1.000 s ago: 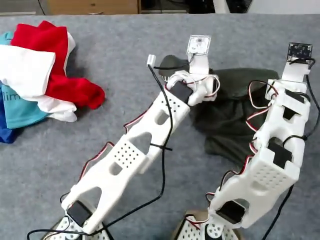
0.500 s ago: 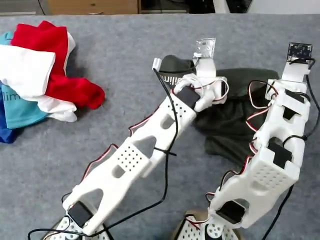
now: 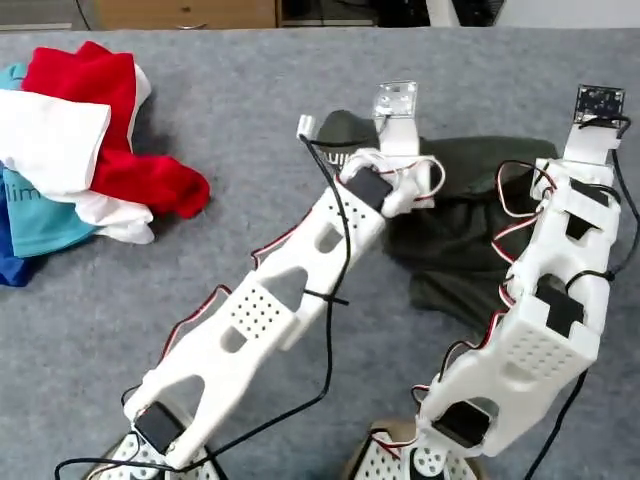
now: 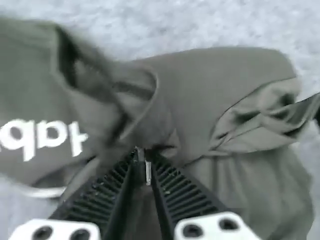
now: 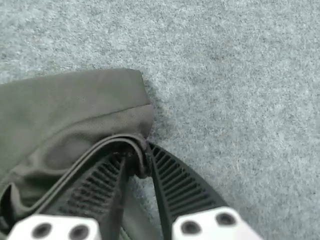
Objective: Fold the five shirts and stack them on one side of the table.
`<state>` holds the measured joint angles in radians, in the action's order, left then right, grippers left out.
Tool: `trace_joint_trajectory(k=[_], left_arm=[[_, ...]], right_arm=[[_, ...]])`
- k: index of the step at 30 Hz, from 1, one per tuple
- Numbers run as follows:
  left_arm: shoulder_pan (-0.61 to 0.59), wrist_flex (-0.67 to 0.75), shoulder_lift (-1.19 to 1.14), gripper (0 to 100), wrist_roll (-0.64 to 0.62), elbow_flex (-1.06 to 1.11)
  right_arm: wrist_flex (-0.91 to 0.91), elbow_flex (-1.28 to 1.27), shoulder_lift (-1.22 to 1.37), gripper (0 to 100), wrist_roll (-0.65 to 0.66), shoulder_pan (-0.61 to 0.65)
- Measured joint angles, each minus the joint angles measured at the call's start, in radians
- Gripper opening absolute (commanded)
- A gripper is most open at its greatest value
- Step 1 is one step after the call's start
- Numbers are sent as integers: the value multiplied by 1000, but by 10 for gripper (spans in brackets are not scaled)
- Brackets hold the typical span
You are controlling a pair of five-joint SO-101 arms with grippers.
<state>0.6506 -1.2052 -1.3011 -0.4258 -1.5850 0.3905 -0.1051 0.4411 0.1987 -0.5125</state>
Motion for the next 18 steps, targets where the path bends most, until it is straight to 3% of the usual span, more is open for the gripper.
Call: trace_joint_trajectory(k=[14,18], left_arm=[[-97,-514,319,19,18,-44],[-155,-539,411,21,44,-46]], right_arm=[[0,0,0,2,0,0],[0,0,0,2,0,0]])
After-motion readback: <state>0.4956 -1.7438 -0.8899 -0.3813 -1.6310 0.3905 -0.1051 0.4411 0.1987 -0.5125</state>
